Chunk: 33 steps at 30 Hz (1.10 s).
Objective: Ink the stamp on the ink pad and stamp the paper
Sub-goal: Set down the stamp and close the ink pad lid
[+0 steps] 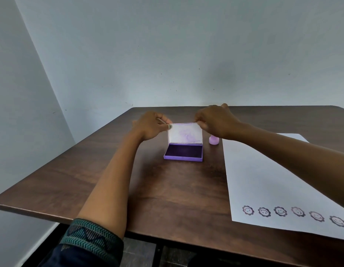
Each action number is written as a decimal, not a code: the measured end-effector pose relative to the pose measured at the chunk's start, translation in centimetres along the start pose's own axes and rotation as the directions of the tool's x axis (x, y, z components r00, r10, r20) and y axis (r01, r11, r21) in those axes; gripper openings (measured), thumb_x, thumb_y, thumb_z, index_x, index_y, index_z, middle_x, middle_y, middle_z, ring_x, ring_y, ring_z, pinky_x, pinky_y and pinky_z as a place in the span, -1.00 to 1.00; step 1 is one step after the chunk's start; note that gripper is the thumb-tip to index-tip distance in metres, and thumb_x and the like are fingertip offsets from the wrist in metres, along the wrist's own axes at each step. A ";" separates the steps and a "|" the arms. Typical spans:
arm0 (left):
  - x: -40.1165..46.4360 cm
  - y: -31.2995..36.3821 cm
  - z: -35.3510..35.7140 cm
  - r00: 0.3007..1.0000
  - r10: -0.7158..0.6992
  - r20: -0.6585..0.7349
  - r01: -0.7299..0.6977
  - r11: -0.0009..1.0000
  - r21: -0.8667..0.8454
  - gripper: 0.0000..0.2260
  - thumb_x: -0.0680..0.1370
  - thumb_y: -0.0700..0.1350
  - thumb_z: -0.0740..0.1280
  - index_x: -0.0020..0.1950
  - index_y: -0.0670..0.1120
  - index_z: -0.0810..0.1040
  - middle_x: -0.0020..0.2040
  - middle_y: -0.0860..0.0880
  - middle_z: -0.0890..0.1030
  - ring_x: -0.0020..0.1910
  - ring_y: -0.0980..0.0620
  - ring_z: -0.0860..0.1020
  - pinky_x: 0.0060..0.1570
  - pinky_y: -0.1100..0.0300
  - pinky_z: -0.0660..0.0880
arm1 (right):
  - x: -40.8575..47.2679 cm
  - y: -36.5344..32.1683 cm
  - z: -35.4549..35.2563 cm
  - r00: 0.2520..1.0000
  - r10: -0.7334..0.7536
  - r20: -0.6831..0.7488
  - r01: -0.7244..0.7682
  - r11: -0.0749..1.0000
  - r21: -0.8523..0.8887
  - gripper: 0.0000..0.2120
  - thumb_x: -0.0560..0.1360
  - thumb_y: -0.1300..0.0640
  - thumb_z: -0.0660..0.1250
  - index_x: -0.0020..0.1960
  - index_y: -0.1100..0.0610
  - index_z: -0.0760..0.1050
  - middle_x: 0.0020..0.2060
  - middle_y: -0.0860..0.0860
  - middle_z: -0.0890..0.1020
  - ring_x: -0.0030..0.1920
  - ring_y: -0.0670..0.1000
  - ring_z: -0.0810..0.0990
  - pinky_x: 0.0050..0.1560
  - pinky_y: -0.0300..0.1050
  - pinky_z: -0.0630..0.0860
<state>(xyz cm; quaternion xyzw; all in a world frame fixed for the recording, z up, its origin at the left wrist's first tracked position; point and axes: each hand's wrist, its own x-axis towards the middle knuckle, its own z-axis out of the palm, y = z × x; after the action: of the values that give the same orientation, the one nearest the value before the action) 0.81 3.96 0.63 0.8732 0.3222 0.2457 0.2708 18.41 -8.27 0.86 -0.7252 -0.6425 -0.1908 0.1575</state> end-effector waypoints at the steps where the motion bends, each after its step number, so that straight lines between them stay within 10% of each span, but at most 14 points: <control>1: -0.3 0.2 -0.3 1.000 0.013 0.025 -0.012 1.000 -0.028 -0.97 0.48 -0.08 0.41 -0.16 0.04 0.61 -0.11 -0.07 0.68 -0.03 -0.04 0.61 0.26 -0.04 0.40 | -0.3 0.0 -0.3 1.000 -0.009 -0.004 0.009 1.000 -0.002 -0.79 0.54 0.14 0.15 0.03 0.07 0.55 0.00 -0.02 0.66 0.04 0.07 0.56 0.10 0.06 0.26; 11: -4.4 0.7 -1.7 0.974 0.138 0.178 -0.127 0.989 -0.073 -0.90 0.47 -0.25 0.43 -0.08 -0.08 0.62 -0.14 -0.04 0.68 -0.26 0.28 0.61 -0.19 0.49 0.48 | -4.5 -2.0 -2.8 0.995 -0.098 -0.026 0.099 0.995 0.019 -0.81 0.51 0.11 0.21 -0.01 0.01 0.59 -0.10 -0.06 0.68 0.01 0.02 0.56 0.02 -0.05 0.22; 19: -7.4 -0.3 -0.6 0.977 0.125 0.170 -0.140 0.987 0.082 -0.91 0.44 -0.13 0.47 -0.10 0.04 0.67 0.02 0.06 0.67 0.08 0.06 0.56 0.26 0.03 0.41 | -7.8 -3.2 -1.5 0.971 -0.240 0.001 0.239 0.965 -0.105 -0.80 0.51 0.07 0.17 -0.03 -0.01 0.57 -0.12 -0.09 0.66 0.01 -0.04 0.49 0.00 -0.06 0.16; 28: -6.4 0.3 -1.0 0.963 0.136 0.235 -0.142 0.990 0.012 -0.74 0.40 -0.06 0.51 0.06 0.10 0.61 0.15 0.11 0.58 0.17 0.06 0.49 0.03 0.32 0.38 | -6.8 -2.8 -2.3 0.985 -0.171 -0.006 0.171 0.984 0.038 -0.79 0.46 -0.07 0.28 0.00 -0.02 0.59 -0.11 -0.08 0.66 0.03 0.00 0.52 -0.05 -0.13 0.21; 33: -4.3 1.0 -1.1 0.913 0.029 0.407 -0.065 0.995 0.075 -0.52 0.37 0.02 0.51 0.27 0.15 0.51 0.31 0.15 0.47 0.29 0.12 0.39 0.18 0.23 0.27 | -4.5 -2.2 -2.5 0.974 -0.033 0.225 -0.002 0.988 0.155 -0.63 0.43 -0.18 0.29 0.13 0.00 0.55 0.11 -0.08 0.61 -0.07 -0.10 0.40 0.11 -0.02 0.29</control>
<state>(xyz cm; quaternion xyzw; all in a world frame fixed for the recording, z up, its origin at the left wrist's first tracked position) -2.32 0.71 0.97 0.9235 0.2486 0.0516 0.2875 15.56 -13.09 0.81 -0.7228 -0.6748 -0.0577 0.1373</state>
